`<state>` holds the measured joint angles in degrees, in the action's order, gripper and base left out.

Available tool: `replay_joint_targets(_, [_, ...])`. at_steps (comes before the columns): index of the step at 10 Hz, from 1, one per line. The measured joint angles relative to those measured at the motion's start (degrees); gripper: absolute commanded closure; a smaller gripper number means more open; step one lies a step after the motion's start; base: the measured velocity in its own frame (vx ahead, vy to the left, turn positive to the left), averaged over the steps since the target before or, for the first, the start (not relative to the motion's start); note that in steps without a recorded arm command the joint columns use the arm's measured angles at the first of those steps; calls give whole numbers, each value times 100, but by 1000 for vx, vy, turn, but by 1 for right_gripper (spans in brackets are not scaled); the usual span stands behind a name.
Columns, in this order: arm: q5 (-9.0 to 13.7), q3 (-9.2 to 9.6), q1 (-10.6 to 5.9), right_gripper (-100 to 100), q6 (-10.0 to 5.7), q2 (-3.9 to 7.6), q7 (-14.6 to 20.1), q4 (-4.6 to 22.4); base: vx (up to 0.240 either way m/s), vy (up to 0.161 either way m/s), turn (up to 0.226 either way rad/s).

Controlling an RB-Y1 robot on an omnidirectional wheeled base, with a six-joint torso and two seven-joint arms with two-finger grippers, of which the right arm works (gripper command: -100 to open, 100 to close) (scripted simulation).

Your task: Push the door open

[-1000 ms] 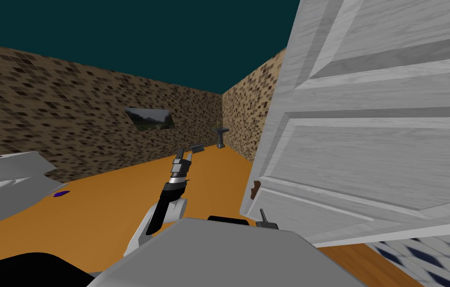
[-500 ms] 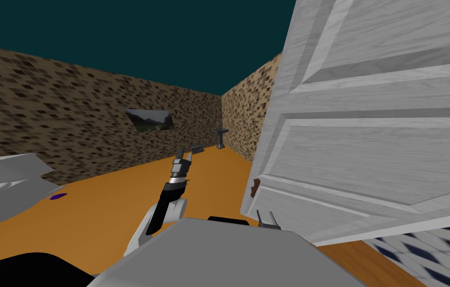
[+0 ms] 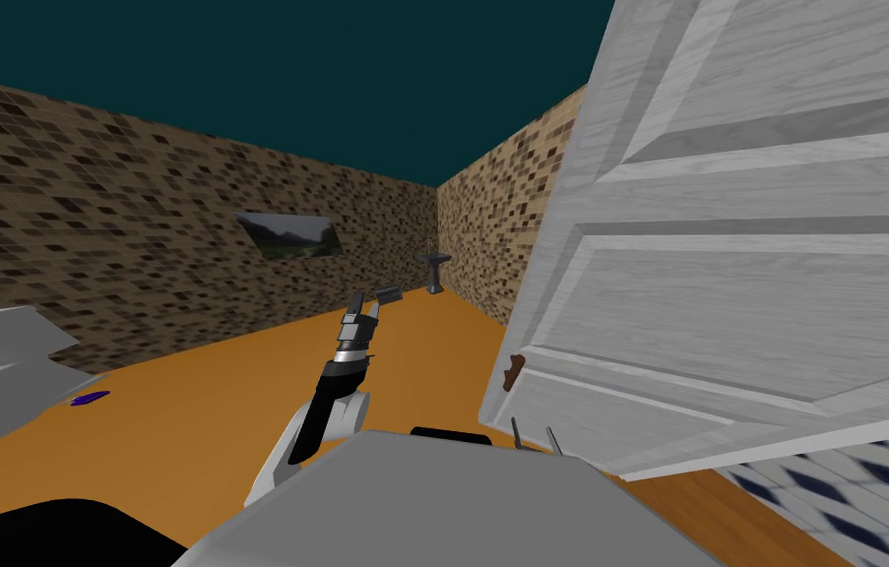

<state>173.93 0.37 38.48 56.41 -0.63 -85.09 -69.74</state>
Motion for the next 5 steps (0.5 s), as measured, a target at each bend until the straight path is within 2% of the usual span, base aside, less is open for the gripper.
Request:
replay_joint_targets(1, [90,-4,17,-100,17,-110,-40,10,1,32,-10])
replay_joint_targets(2, [100,-4,18,-100,21,-122,-49,12,80,-8,15])
replay_joint_targets(3, [98,-13,-11,-100,-2,-24,-56,15,193,-25,20])
replay_joint_targets(5, [100,-39,-35,-100,-47,146,-61,-1,279,-77,28])
